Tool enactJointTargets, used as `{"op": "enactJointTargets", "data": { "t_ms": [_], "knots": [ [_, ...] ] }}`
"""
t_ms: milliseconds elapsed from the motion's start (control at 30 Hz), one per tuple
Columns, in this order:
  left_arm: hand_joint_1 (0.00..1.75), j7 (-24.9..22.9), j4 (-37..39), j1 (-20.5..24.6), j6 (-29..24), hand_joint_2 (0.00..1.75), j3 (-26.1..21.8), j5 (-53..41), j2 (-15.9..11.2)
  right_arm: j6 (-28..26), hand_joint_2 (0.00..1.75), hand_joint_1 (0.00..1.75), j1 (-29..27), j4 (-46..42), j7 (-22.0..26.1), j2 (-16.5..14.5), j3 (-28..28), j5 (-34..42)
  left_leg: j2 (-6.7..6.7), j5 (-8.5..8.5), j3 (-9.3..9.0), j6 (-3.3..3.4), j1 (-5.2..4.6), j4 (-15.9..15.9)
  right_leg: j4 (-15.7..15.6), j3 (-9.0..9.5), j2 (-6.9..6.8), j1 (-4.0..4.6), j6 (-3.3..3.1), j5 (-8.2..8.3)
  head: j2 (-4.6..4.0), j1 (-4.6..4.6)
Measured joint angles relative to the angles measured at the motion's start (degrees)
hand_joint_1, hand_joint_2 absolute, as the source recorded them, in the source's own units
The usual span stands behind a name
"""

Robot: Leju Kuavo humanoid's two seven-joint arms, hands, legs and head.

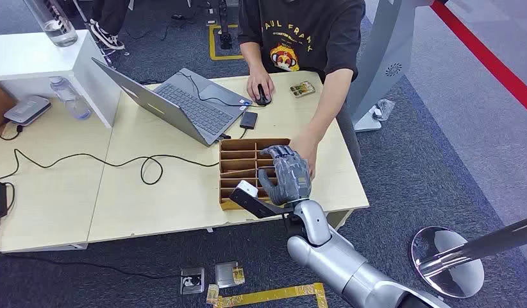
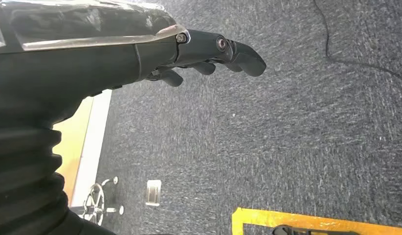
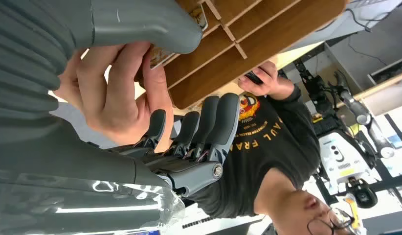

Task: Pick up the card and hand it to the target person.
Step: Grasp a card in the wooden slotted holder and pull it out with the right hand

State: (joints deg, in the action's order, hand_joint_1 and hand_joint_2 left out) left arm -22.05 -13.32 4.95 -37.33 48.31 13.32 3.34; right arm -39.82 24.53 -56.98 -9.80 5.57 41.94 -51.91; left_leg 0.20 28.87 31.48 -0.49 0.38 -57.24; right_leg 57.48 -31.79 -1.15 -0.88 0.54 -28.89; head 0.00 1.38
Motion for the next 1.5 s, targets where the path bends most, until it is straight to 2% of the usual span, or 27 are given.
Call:
{"op": "enactJointTargets", "data": {
  "t_ms": [500, 1233, 1367, 1500],
  "knots": [
    [0.0, -0.07, -0.34, 0.08, -0.25, 1.75, 0.97, 0.32, -0.02, -0.07, 1.75, 0.85, 1.03, 2.64, -0.89, 1.19, 2.53, 0.45, 0.0, 0.0, -0.01, 0.0, 0.0, 0.0, 0.0, 0.01, 0.0, 0.0, 0.0, 0.0, 0.0, -0.01],
    [0.0, 0.36, -0.45, 0.36, -0.36, 1.75, 1.99, 1.08, -0.02, 0.32, 1.75, 0.98, 3.76, 7.78, -1.04, 1.42, 5.23, 2.74, 0.0, 0.0, -0.01, 0.0, 0.0, 0.0, 0.0, 0.01, 0.0, 0.0, 0.0, 0.0, 0.0, 0.0],
    [0.0, 0.27, -0.47, 0.44, -0.35, 1.75, 2.28, 1.08, -0.02, 0.69, 1.75, 1.07, 4.22, 8.81, -1.0, 1.42, 5.57, 2.79, 0.0, 0.0, 0.0, 0.0, 0.0, 0.0, 0.0, 0.01, 0.0, 0.0, 0.0, 0.0, 0.0, 0.0],
    [0.0, 0.26, -0.49, 0.52, -0.37, 1.75, 2.42, 1.13, -0.02, 0.7, 1.75, 1.23, 4.77, 9.99, -0.87, 1.35, 5.98, 3.13, 0.0, 0.0, 0.0, 0.0, 0.0, 0.0, 0.0, 0.01, 0.0, 0.0, 0.0, 0.0, 0.0, 0.0]
  ]
}}
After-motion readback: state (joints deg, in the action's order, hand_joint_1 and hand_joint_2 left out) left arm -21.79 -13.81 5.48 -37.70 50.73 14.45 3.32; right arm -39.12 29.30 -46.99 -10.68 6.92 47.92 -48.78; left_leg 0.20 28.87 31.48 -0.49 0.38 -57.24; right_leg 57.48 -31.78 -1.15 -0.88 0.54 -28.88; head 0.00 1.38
